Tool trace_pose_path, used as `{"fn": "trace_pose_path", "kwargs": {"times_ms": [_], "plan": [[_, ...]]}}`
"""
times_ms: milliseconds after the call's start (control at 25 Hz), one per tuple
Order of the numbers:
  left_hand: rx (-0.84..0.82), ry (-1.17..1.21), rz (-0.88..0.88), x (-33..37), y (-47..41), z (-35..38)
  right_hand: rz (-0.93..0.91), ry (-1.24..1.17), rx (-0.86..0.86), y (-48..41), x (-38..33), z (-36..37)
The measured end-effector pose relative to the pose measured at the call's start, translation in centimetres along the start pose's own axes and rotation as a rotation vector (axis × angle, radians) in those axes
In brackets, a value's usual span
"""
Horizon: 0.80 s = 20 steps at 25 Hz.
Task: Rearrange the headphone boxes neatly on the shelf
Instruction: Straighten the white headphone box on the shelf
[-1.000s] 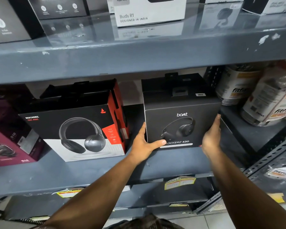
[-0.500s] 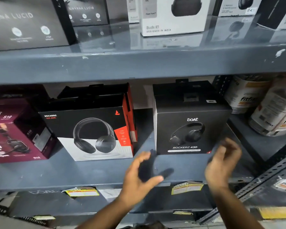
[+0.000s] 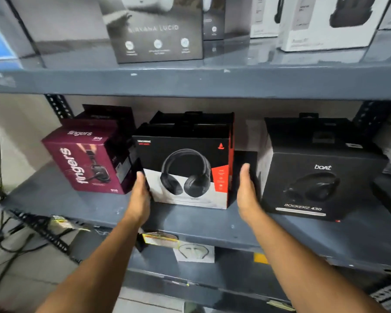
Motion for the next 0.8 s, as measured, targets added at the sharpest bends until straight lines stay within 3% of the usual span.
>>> {"fn": "trace_pose_path", "kwargs": {"times_ms": [80, 280, 800], "plan": [[-0.098, 0.068, -0.077, -0.8, -1.2, 0.5, 0.031, -0.025, -0.01, -0.5, 1.2, 0.1], [-0.133, -0.003, -0.187, -2.1, -2.5, -0.1, -0.004, -0.003, 0.024, -0.7, 2.6, 0.8], [-0.079, -0.116, -0.138, -2.4, -3.2, -0.4, 0.071, 0.004, 0.207, 0.3, 3.3, 2.2]]}}
Point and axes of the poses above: each hand's wrist, its own y-axis away from the middle knuckle, its own z-axis out of the palm, x = y × z, the point moved 4 cm from there along -y, towards the middle knuckle, and after that the axes turned 5 degrees about -y, right-handed, at the moved point
